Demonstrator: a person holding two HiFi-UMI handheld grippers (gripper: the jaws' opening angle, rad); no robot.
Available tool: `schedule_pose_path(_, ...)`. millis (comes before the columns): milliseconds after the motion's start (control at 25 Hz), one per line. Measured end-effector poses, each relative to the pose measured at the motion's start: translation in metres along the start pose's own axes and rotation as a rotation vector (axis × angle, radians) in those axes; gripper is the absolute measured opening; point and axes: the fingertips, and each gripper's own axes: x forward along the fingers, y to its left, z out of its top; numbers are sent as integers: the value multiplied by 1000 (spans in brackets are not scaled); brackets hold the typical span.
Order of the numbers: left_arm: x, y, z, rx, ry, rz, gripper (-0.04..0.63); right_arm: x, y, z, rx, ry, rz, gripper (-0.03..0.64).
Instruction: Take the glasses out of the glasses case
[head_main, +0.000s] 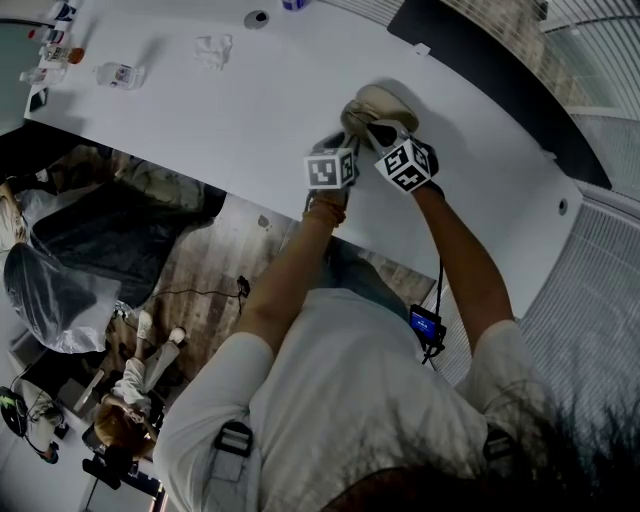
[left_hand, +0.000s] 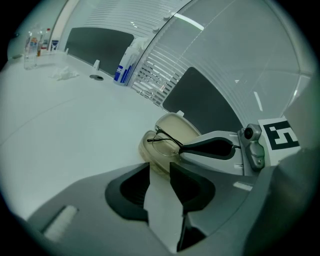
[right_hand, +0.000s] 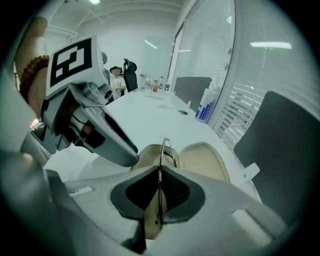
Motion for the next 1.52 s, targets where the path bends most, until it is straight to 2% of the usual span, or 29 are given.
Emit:
schedule_pose_path(800,-22,-36,23,62,-42,-18,129,-41,-6,12,7,-38,-54,17)
schedule_pose_path(1240,-37,-61,35,87,-80,-34,124,-64,-12,25,-36,-52,-76,17)
schedule_pose_path(1520,-41,-73,38,121,-74,-40,121,-76,-16,25,-28,-64,-98,17)
